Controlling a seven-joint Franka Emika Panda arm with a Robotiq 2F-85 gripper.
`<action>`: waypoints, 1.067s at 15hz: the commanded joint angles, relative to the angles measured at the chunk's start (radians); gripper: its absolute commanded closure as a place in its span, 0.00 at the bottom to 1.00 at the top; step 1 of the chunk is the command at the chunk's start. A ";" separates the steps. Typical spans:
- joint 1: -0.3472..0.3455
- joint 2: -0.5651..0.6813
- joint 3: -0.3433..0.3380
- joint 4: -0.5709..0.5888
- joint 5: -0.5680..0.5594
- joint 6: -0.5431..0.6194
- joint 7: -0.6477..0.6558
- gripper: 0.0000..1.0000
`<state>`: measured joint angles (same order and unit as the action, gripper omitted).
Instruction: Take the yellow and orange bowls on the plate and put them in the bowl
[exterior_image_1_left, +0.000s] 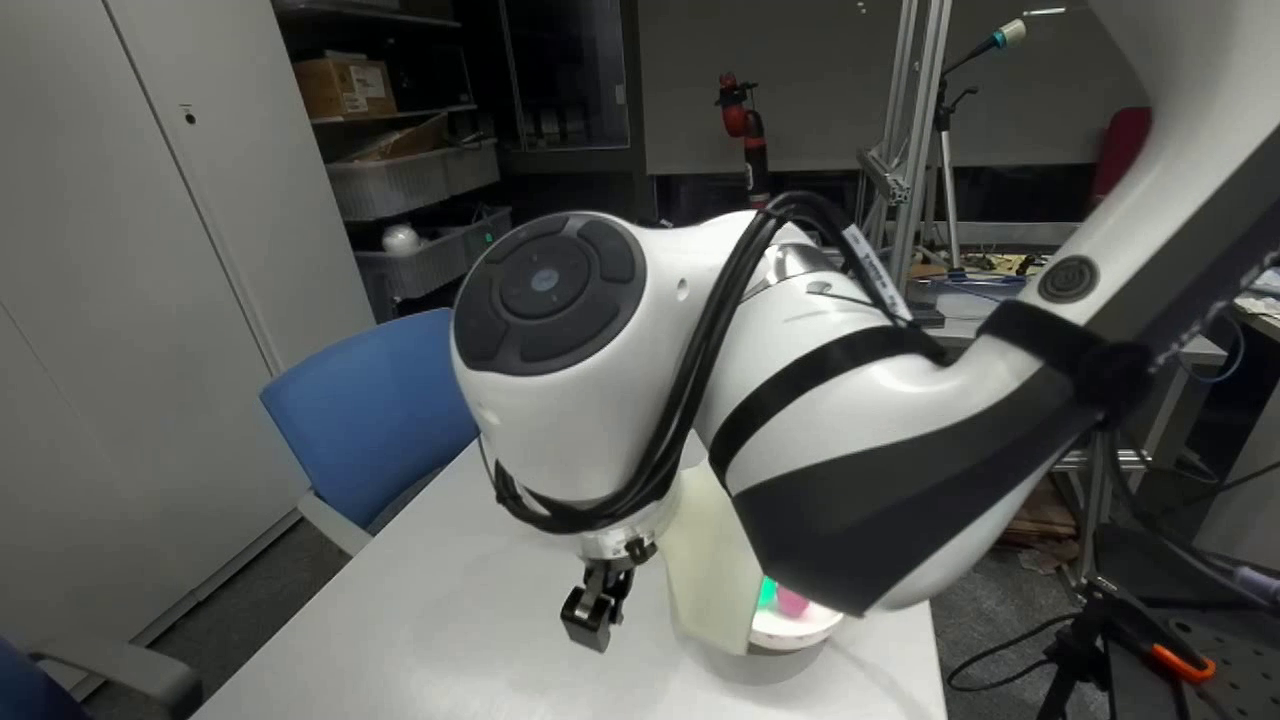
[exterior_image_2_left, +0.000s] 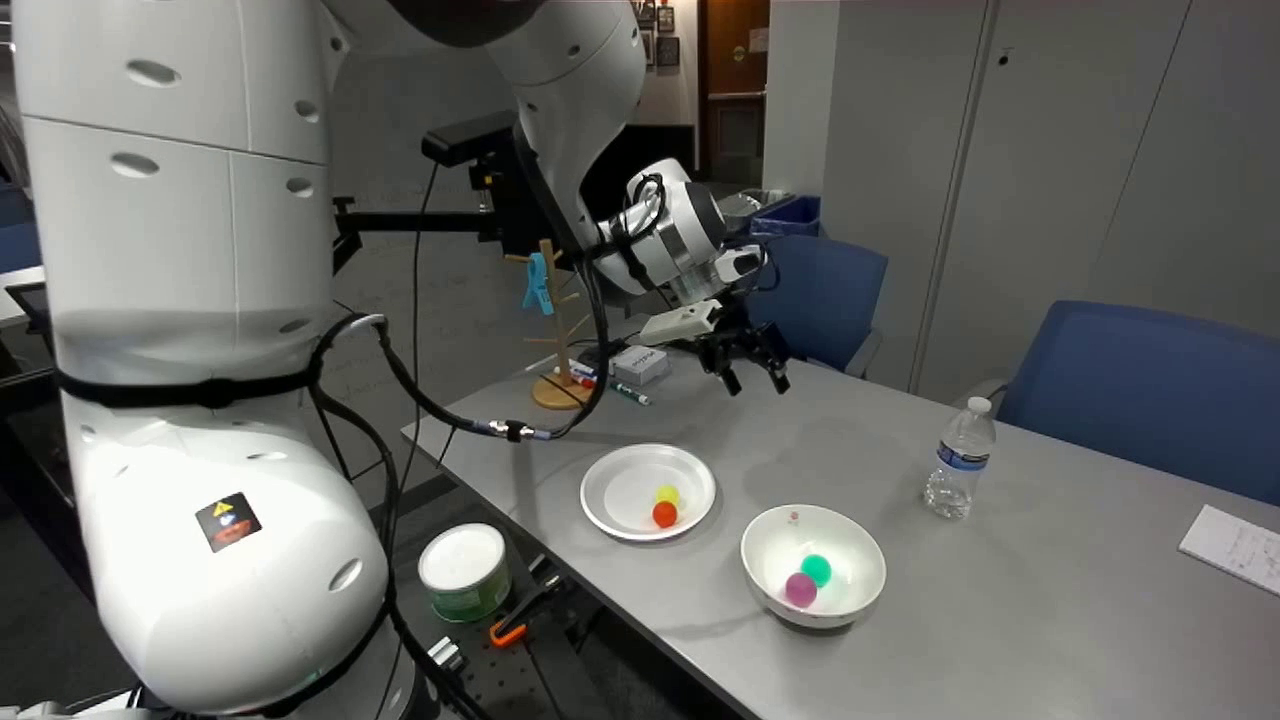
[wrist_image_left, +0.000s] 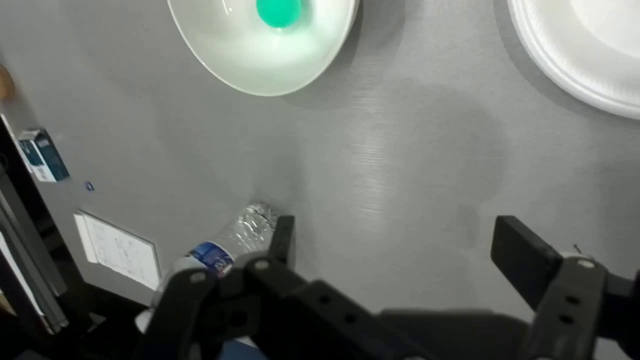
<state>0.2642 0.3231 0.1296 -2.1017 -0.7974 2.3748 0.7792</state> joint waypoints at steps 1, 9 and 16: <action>0.005 0.086 0.006 0.059 0.005 0.060 -0.176 0.00; 0.032 0.094 -0.026 0.033 0.049 0.058 -0.248 0.00; 0.004 0.098 0.002 0.024 0.112 0.083 -0.328 0.00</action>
<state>0.2730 0.4194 0.1280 -2.0698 -0.7566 2.4281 0.5343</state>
